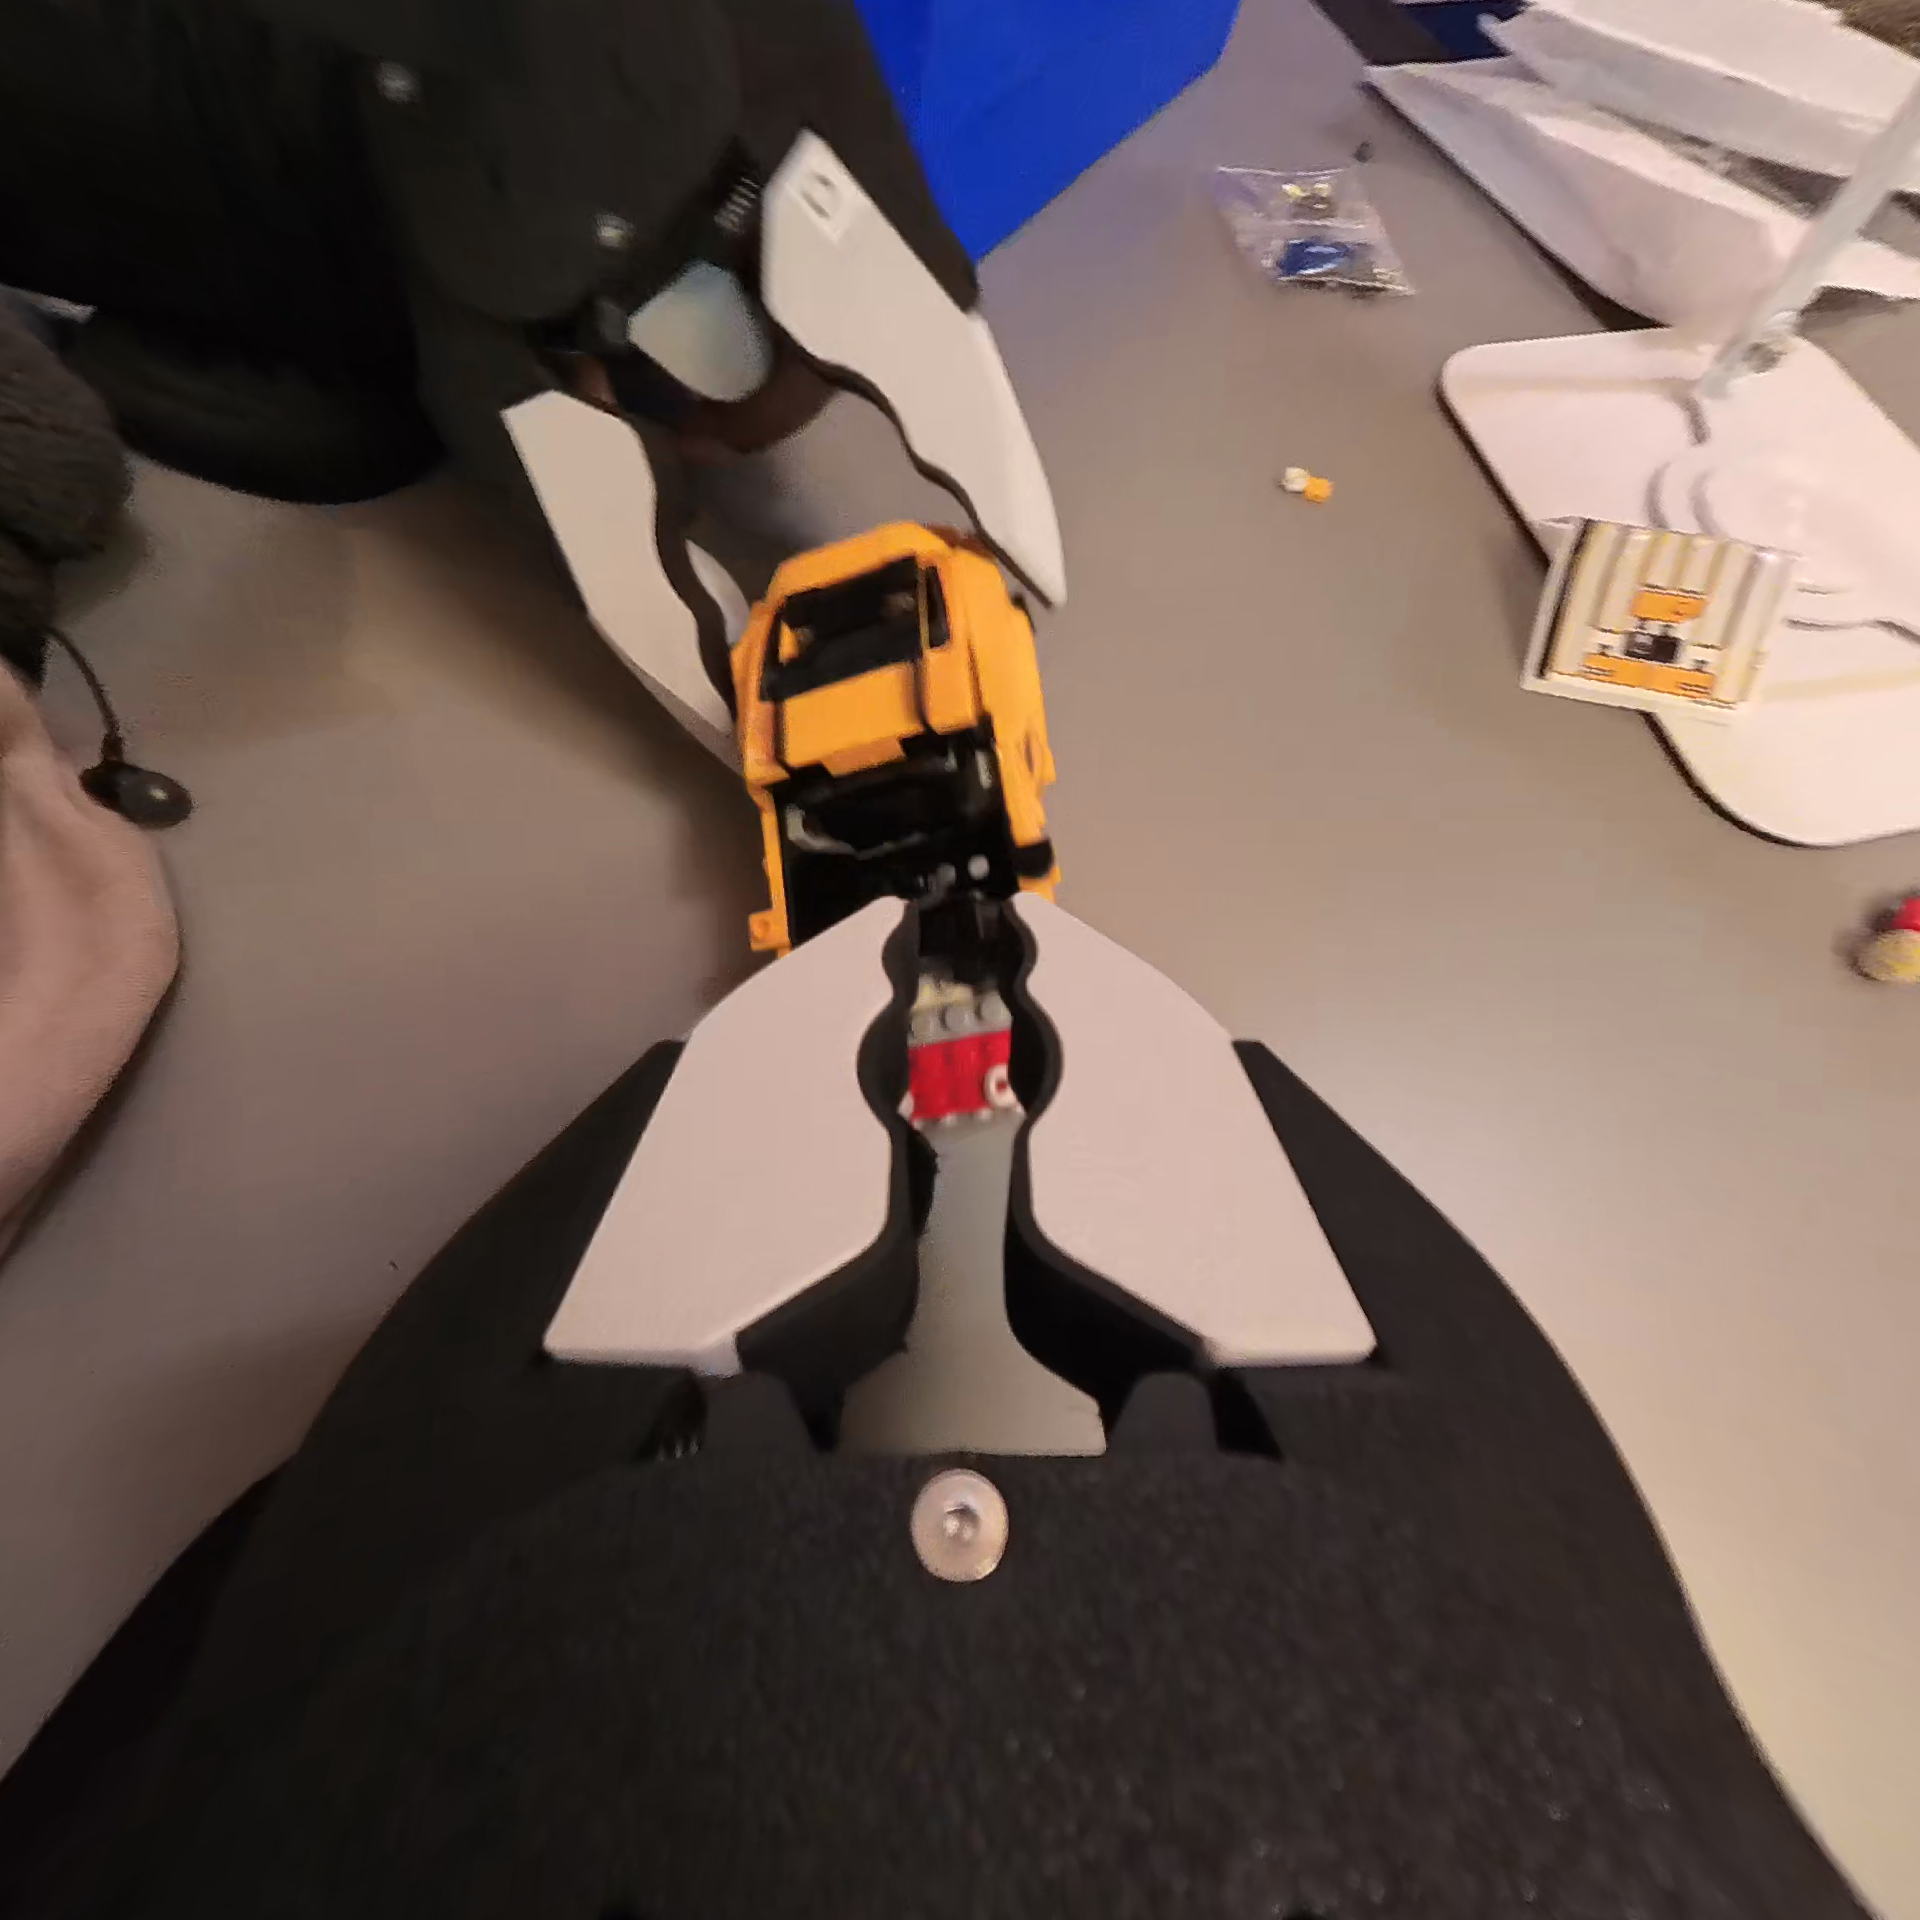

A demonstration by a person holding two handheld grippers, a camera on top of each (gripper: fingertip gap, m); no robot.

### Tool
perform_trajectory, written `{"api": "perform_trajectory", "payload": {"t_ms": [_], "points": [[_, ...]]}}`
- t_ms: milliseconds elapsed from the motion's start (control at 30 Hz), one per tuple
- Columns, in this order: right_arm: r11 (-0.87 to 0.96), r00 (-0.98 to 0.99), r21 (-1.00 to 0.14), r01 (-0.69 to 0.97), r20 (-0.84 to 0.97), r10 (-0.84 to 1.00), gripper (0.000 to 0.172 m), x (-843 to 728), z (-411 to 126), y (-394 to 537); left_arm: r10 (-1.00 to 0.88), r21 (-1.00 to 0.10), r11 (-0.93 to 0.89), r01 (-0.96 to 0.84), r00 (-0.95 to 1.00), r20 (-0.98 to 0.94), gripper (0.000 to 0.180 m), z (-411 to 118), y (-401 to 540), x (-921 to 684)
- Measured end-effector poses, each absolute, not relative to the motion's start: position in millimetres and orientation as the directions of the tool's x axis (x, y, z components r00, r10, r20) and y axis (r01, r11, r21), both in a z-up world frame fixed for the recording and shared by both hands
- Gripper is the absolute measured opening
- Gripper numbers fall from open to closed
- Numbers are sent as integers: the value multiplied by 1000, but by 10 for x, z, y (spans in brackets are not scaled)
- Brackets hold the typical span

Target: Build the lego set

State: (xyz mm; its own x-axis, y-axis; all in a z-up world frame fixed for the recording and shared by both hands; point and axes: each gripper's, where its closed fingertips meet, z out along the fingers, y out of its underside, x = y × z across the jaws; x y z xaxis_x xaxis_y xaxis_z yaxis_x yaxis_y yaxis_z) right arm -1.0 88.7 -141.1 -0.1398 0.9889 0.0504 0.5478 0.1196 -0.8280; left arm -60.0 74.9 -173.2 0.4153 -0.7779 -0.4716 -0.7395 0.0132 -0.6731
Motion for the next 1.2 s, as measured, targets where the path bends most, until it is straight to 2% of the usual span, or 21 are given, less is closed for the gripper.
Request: {"api": "perform_trajectory", "payload": {"t_ms": [133, 267, 467, 667, 833, 900, 1000, 1100, 1200], "points": [[55, -42, -858, 510, 39, 998, 14, 124, -1315, 1070, -544, -445, 200, -873, 278, -791, 80, -1444, 889, -664], [34, 15, -864, 502, 48, 999, 14, 222, -1338, 1169, -379, -142, 291, -946, 22, -925, 79, -1309, 888, -652], [19, 48, -890, 456, 46, 998, 14, 229, -1368, 1200, -261, 258, 369, -893, -366, -893, 79, -1051, 814, -586], [-32, 99, -922, 387, 7, 995, 13, 275, -1269, 1273, -137, 589, 442, -677, -700, -701, 79, -924, 717, -445], [8, 56, -927, 375, 31, 998, 13, 252, -1223, 1162, -105, 682, 499, -535, -818, -565, 79, -942, 600, -272], [60, -68, -936, 346, 39, 997, 12, 253, -1122, 925, -116, 680, 510, -527, -826, -552, 79, -947, 583, -225], [138, -230, -908, 396, 48, 972, 19, 341, -1142, 611, -125, 669, 510, -540, -817, -564, 79, -958, 553, -177], [335, -296, -792, 511, 204, 933, 38, 421, -1396, 529, -135, 654, 509, -560, -802, -582, 79, -978, 525, -164], [487, -347, -647, 586, 343, 873, 44, 339, -1691, 500, -125, 646, 518, -561, -796, -592, 79, -996, 501, -133]]}}
